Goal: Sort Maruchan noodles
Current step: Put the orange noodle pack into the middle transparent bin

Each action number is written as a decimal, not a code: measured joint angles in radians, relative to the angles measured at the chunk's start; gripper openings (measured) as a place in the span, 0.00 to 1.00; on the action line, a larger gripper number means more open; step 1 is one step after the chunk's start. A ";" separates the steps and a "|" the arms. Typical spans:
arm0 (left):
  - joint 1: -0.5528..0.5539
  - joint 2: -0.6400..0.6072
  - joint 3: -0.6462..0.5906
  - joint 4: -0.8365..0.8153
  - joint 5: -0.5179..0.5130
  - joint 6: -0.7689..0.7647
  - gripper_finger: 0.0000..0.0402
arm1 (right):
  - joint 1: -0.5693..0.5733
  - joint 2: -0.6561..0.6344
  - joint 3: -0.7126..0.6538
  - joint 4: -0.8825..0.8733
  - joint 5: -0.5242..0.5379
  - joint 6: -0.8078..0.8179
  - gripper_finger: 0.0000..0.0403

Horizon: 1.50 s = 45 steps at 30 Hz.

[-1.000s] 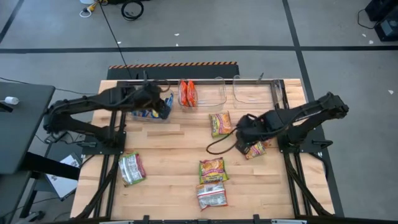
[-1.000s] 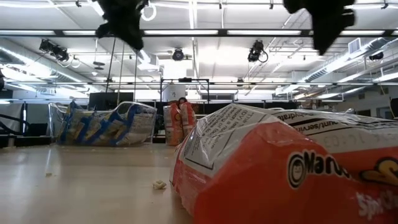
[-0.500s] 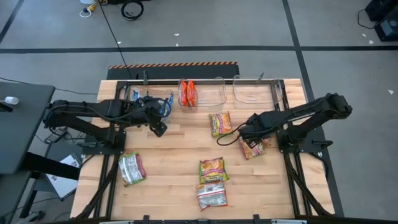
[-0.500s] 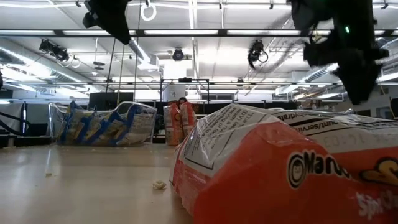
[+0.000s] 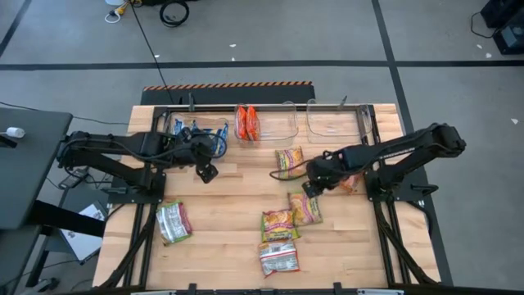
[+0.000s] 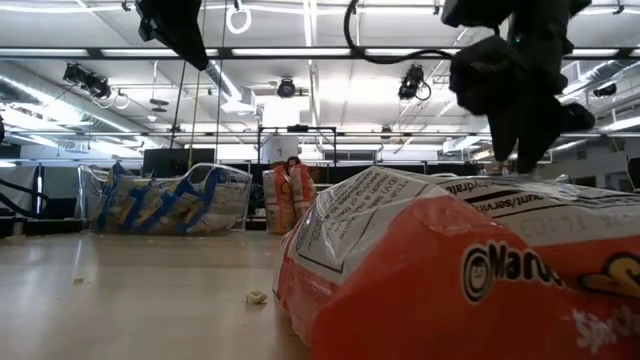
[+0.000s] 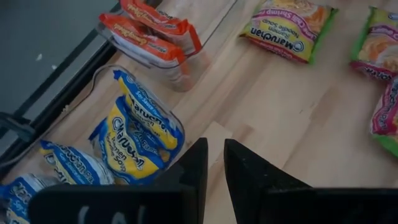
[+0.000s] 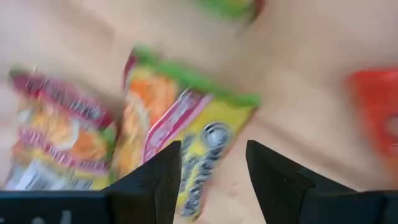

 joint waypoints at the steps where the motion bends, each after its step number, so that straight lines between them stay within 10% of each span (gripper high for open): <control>1: 0.000 0.000 0.000 0.000 0.000 0.017 0.15 | -0.006 -0.005 0.021 -0.048 0.045 -0.004 0.46; 10: 0.000 0.000 0.000 0.000 0.000 0.049 0.15 | -0.131 -0.004 -0.047 -0.283 0.299 -0.037 0.46; 24: 0.001 0.000 0.000 0.005 -0.028 -0.002 0.15 | -0.110 -0.003 -0.156 0.019 0.059 0.209 0.46; 37: -0.004 0.000 0.000 0.004 0.014 -0.056 0.15 | -0.204 -0.002 -0.025 -0.057 0.246 -0.292 0.46; 45: -0.078 0.000 0.000 -0.007 0.053 -0.116 0.15 | -0.116 -0.002 -0.172 -0.084 0.084 -0.036 0.46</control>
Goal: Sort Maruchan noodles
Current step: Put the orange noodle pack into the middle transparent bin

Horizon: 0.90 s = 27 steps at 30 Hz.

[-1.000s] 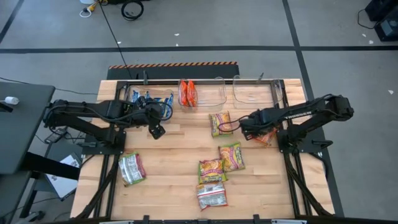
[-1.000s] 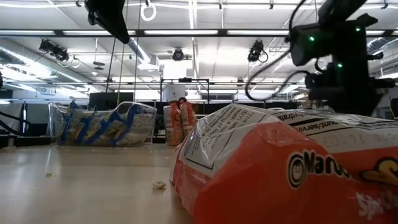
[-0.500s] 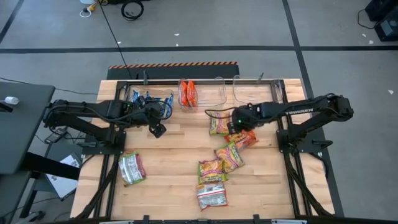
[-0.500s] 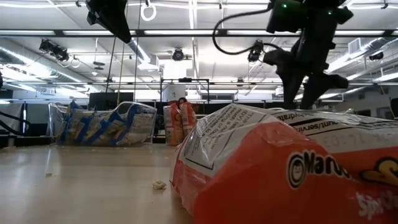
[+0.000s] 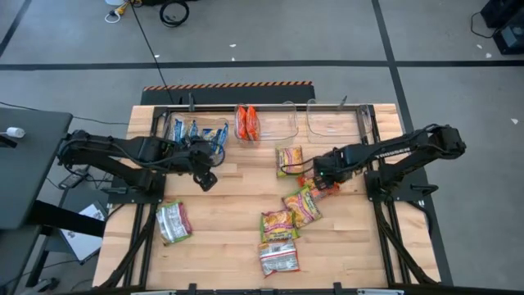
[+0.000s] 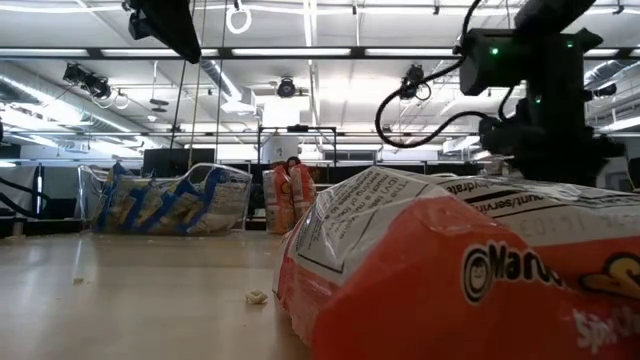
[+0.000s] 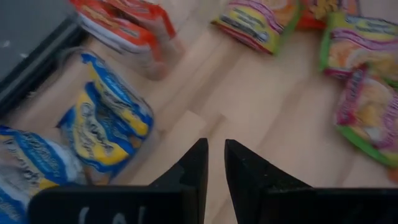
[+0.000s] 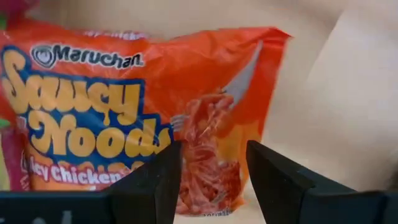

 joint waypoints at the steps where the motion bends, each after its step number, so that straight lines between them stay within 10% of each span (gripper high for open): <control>1: -0.009 0.000 0.000 0.001 0.023 -0.011 0.15 | 0.017 -0.001 -0.005 0.010 -0.039 0.055 0.46; 7: -0.054 -0.012 0.000 0.052 0.135 -0.046 0.15 | 0.103 -0.032 0.100 0.028 -0.170 0.144 0.46; 14: -0.070 -0.019 -0.001 0.239 0.136 0.059 0.15 | 0.035 -0.059 0.227 -0.026 -0.110 -0.139 0.46; 27: -0.185 -0.015 -0.001 0.560 0.111 0.256 0.15 | -0.250 -0.051 0.055 0.038 -0.341 -0.780 0.68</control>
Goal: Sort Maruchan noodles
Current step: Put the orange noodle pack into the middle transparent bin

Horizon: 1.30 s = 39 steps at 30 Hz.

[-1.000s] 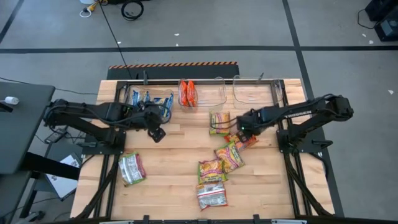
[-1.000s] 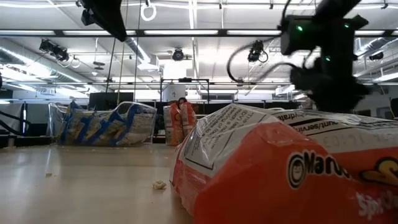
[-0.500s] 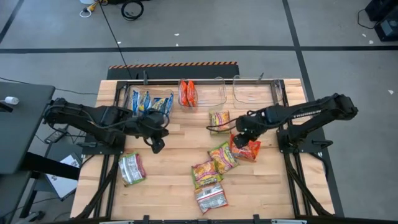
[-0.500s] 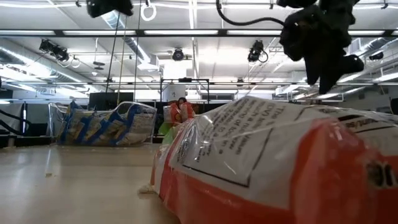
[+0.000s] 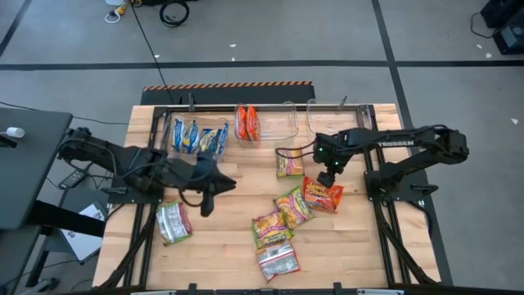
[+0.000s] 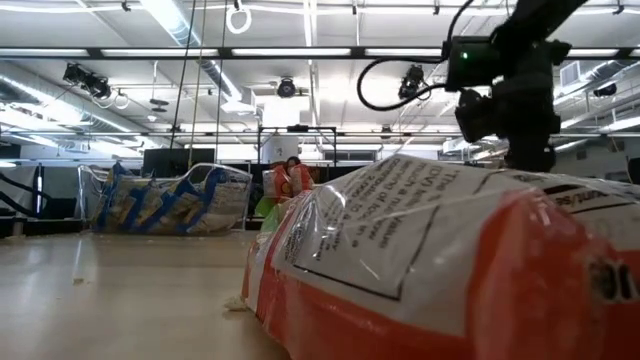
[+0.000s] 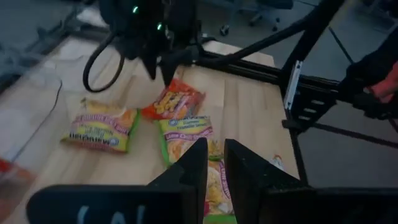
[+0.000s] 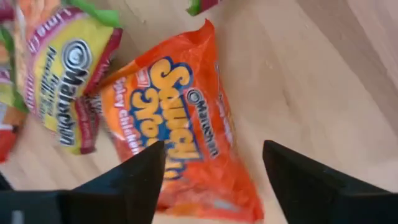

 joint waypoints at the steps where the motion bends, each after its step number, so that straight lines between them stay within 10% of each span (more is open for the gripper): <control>1: -0.009 0.006 0.000 0.010 -0.024 0.004 0.15 | -0.008 0.000 -0.020 0.025 -0.004 -0.038 0.70; 12: -0.016 0.010 0.001 0.023 -0.332 -0.097 0.15 | -0.042 0.000 -0.260 0.250 -0.200 -0.035 0.67; 22: -0.016 -0.004 0.001 -0.002 -0.385 -0.192 0.15 | 0.007 -0.003 -0.308 0.422 -0.222 0.032 0.43; 30: 0.017 -0.039 0.001 -0.366 -0.394 -0.471 0.15 | 0.049 -0.001 -0.241 0.377 -0.059 0.026 0.05; 39: 0.034 -0.046 0.001 -0.934 -0.301 -0.803 0.15 | 0.067 0.004 0.246 -0.126 0.313 0.151 0.03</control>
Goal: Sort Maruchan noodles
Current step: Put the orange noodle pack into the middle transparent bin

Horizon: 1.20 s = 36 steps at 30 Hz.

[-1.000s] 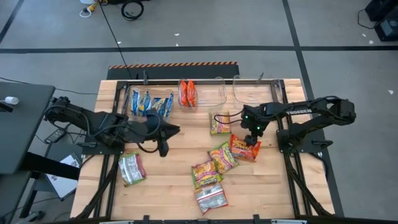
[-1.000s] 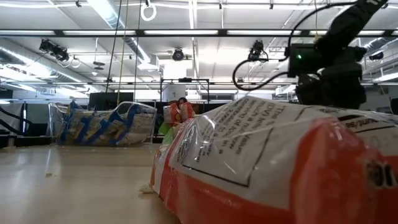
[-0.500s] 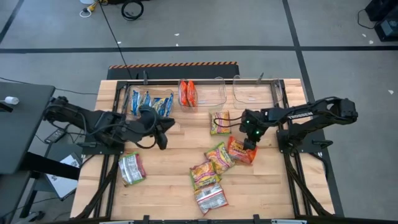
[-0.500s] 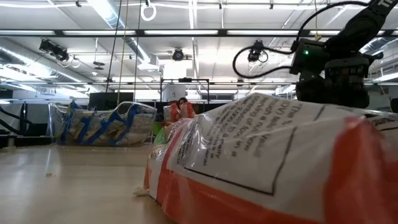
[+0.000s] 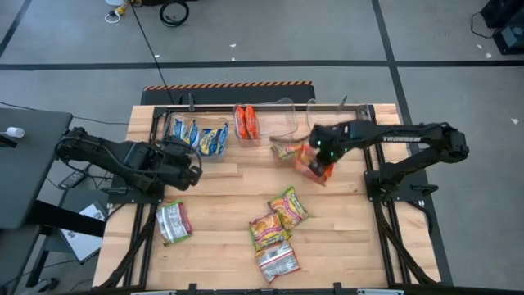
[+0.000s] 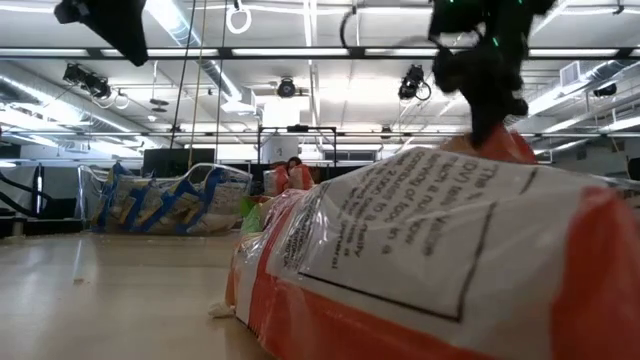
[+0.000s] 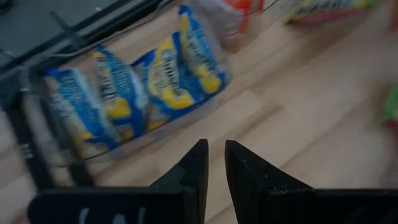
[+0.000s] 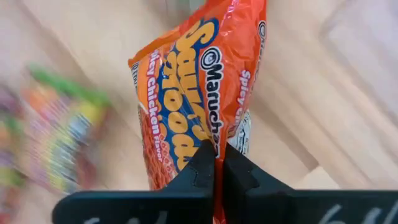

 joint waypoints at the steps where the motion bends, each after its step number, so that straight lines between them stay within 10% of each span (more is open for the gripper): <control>1: -0.001 0.000 0.000 -0.020 -0.005 -0.008 0.15 | 0.000 0.000 0.056 -0.035 0.022 0.047 0.02; 11: 0.000 0.001 0.000 0.066 -0.099 -0.011 0.15 | -0.012 0.022 0.307 0.034 0.288 0.421 0.02; 20: 0.026 -0.020 0.015 0.142 0.000 0.239 0.15 | -0.024 0.344 0.519 -0.009 0.471 0.569 0.02; 36: 0.194 -0.112 0.038 0.138 0.089 0.375 0.15 | -0.172 0.833 0.986 -0.300 0.539 0.491 0.04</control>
